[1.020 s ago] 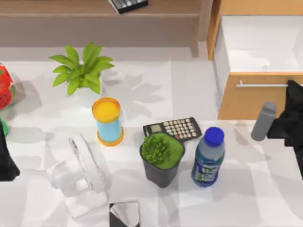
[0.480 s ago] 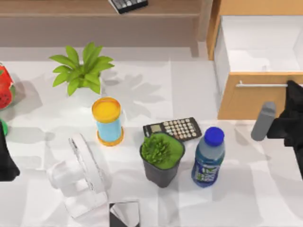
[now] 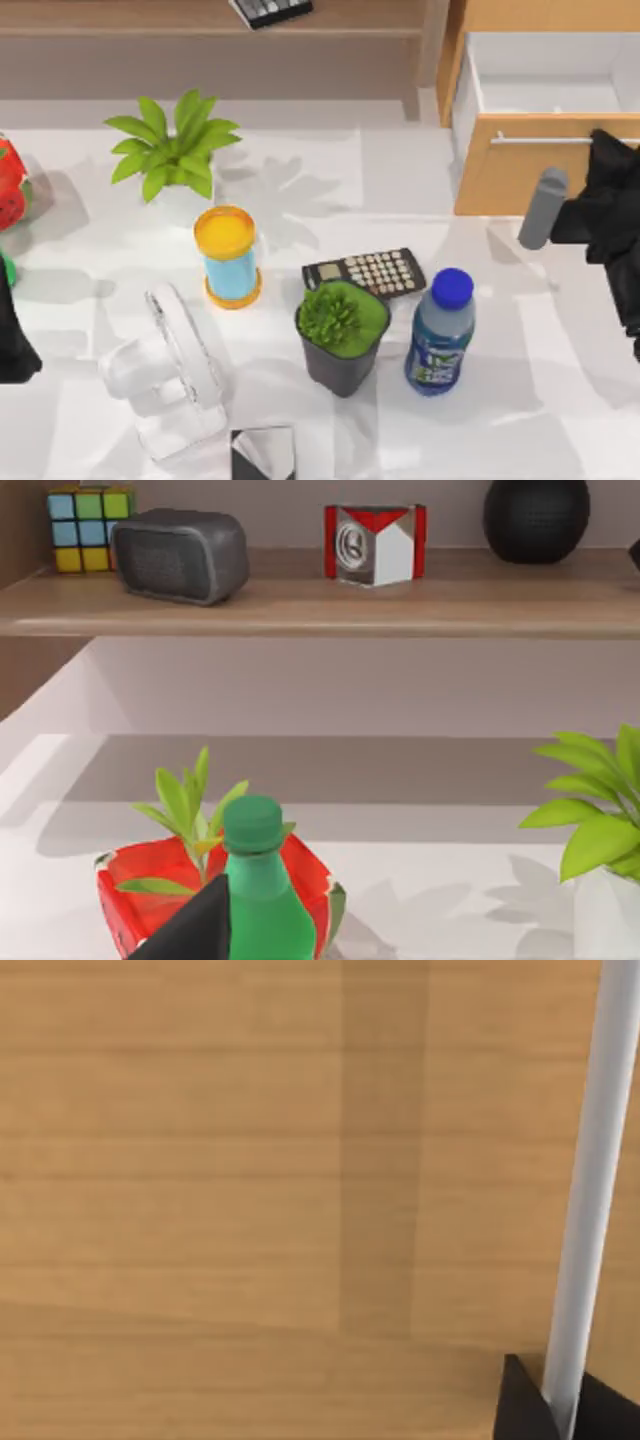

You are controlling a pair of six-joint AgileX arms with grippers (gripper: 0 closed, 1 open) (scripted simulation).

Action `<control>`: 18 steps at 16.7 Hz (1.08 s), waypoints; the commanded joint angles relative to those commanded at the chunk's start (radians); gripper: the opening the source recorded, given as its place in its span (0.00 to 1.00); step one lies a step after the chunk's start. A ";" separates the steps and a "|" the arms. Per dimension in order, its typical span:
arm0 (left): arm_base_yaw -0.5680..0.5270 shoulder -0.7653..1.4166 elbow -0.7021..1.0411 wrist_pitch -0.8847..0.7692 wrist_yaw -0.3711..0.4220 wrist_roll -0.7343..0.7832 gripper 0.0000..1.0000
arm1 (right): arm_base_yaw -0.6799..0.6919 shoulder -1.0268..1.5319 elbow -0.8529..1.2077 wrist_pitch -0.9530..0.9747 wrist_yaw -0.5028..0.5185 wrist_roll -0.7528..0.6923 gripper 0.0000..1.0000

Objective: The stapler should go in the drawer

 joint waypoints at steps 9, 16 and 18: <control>0.000 0.000 0.000 0.000 0.000 0.000 1.00 | -0.015 0.021 0.069 -0.046 -0.011 0.001 0.00; 0.000 0.000 0.000 0.000 0.000 0.000 1.00 | -0.050 0.104 0.270 -0.169 -0.048 0.000 0.00; 0.000 0.000 0.000 0.000 0.000 0.000 1.00 | -0.055 0.116 0.298 -0.186 -0.054 0.001 0.00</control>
